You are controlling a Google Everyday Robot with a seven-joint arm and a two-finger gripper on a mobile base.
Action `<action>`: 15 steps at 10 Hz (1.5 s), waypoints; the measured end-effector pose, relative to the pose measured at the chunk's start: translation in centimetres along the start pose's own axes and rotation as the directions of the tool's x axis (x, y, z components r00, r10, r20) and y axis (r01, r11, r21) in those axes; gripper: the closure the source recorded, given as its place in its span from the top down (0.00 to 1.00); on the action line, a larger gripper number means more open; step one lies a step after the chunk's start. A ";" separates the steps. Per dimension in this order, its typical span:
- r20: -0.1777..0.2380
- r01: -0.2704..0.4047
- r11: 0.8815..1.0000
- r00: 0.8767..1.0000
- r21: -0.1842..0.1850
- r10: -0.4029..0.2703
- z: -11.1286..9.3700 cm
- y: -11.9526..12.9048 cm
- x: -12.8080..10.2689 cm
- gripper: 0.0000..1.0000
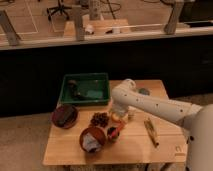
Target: Place apple in table surface
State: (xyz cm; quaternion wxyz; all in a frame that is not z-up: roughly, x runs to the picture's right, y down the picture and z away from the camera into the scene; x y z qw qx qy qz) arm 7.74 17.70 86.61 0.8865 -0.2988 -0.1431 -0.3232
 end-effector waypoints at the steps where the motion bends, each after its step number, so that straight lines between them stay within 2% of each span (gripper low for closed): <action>1: -0.010 -0.009 1.000 1.000 -0.011 0.009 0.2 0.5 0.8 0.47; 3: -0.009 -0.024 0.999 1.000 -0.023 0.024 0.4 0.7 1.0 0.25; 4: -0.009 -0.031 0.999 0.999 -0.018 0.031 0.2 0.8 1.2 0.21; 6: -0.024 -0.038 0.999 0.999 0.012 0.038 -1.8 0.6 1.7 0.19; 9: -0.061 -0.023 0.995 0.998 0.093 0.029 -8.5 -0.9 1.8 0.19; 11: -0.087 -0.017 0.988 0.996 0.154 0.031 -13.4 -1.7 1.8 0.19; 13: -0.110 -0.021 0.975 0.993 0.221 0.046 -17.0 -1.9 2.3 0.19; 15: -0.116 -0.011 0.964 0.992 0.266 0.043 -18.6 -2.5 1.9 0.19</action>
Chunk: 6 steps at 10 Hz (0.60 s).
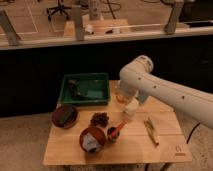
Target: Place apple in table surface
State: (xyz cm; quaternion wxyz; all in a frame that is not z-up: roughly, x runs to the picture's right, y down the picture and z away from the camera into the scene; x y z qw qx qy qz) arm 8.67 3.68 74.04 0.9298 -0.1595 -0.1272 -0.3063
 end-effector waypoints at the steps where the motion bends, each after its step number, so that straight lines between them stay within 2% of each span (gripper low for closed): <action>1: 0.000 0.006 1.000 1.000 0.009 -0.006 0.0 -0.2 -0.2 0.19; 2: 0.000 0.010 1.000 1.000 0.014 -0.010 0.2 -0.3 -0.5 0.19; 4: 0.018 0.021 1.000 1.000 -0.001 -0.021 1.8 -0.1 -1.6 0.19; 6: 0.056 0.040 0.999 0.998 -0.022 -0.038 4.4 0.5 -2.8 0.19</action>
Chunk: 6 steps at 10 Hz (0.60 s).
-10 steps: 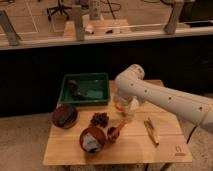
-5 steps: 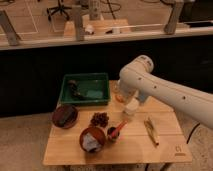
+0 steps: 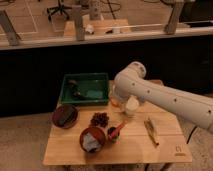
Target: Place apple in table surface
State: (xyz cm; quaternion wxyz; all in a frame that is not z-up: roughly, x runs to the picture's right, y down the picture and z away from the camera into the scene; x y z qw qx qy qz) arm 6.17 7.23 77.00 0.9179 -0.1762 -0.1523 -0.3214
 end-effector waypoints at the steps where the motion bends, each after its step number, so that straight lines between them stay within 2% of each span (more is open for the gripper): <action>1: 0.017 0.008 1.000 1.000 -0.008 -0.008 1.0 0.5 -0.2 0.19; 3: 0.061 0.024 0.998 0.998 -0.052 -0.021 4.5 2.1 -0.9 0.19; 4: 0.072 0.026 0.998 0.997 -0.063 -0.022 5.3 2.5 -1.1 0.19; 6: 0.100 0.026 0.994 0.995 -0.109 -0.015 7.2 3.9 -1.3 0.19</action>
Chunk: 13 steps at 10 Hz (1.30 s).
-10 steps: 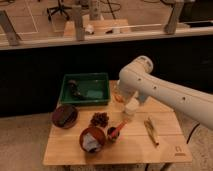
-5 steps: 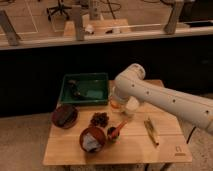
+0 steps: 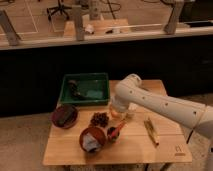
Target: Place apple in table surface
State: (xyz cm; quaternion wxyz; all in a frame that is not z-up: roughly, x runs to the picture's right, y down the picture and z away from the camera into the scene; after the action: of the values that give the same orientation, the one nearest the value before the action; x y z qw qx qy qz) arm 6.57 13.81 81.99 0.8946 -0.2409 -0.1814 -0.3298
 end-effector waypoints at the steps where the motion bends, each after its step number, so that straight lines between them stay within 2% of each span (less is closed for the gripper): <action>1: 0.011 -0.002 1.000 1.000 -0.018 0.002 0.7 0.5 0.0 0.19; 2: 0.019 -0.003 0.999 1.000 -0.033 0.003 1.4 0.9 0.0 0.20; 4: 0.017 0.004 0.998 1.000 -0.069 -0.003 2.8 1.6 -0.2 0.35; 6: 0.006 -0.009 0.996 1.000 -0.085 0.010 4.5 2.6 -0.2 0.55; 8: -0.007 -0.030 0.996 1.000 -0.084 0.030 4.9 3.2 0.1 0.76; 9: -0.012 -0.038 0.996 0.999 -0.082 0.037 4.9 3.2 0.2 0.80; 13: -0.026 -0.062 0.995 0.998 -0.082 0.060 4.6 3.3 0.3 0.80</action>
State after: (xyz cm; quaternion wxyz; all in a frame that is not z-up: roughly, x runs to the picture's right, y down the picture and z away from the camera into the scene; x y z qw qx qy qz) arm 8.29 18.38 84.91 0.8955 -0.2793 -0.1495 -0.3125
